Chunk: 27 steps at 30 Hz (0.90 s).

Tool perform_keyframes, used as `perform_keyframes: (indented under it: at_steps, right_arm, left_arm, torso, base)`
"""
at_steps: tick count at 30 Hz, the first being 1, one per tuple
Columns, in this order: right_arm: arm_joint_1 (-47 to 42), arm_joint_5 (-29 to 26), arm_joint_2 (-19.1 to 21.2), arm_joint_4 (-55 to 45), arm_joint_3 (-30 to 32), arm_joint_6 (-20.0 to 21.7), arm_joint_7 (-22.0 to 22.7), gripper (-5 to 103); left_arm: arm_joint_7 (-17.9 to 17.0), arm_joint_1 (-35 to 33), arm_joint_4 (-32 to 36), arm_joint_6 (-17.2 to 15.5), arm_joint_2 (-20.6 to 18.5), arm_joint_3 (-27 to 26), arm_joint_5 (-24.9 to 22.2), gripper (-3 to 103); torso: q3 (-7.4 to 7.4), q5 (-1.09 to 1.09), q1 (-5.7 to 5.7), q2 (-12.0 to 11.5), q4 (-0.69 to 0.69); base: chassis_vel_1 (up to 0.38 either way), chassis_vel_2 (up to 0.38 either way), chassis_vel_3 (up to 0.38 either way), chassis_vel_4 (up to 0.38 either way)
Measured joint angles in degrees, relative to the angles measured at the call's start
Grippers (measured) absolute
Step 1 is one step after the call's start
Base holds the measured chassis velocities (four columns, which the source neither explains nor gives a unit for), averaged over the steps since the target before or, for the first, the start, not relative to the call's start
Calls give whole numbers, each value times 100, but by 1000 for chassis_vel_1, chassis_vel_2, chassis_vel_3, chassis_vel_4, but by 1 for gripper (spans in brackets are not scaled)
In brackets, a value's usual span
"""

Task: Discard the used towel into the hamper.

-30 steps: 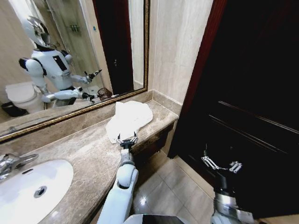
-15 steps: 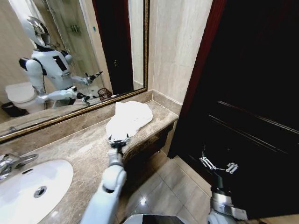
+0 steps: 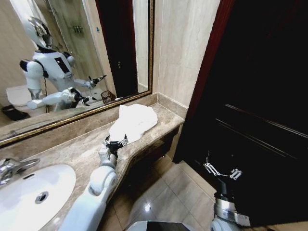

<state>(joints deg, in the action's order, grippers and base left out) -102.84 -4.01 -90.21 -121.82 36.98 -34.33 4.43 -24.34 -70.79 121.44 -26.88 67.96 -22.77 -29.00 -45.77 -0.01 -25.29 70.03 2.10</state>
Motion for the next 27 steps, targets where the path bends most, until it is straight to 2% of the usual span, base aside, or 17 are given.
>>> perform_keyframes:
  at_steps: [11,14,20,27]
  right_arm:
    - [19,18,-21,42,3,16,19,100]
    - [35,24,-20,48,-12,38,21,100]
    - [20,23,-21,29,-23,39,21,100]
    - [12,15,-12,9,-9,39,30,100]
  left_arm:
    - [-192,893,-440,-416,-207,235,-683,100]
    - [-317,1401,-678,-576,-343,408,-981,100]
    - [-483,1880,-959,-704,-430,561,-1273,100]
    - [-697,2390,-1211,-861,-565,936,-1847,100]
  torso:
    - [0,0,0,0,0]
    - [0,0,0,0,0]
    - [-1,0,0,0,0]
    - [-1,1,0,0,0]
  base:
    - [0,0,0,0]
    - [0,0,0,0]
    - [0,0,0,0]
    - [0,0,0,0]
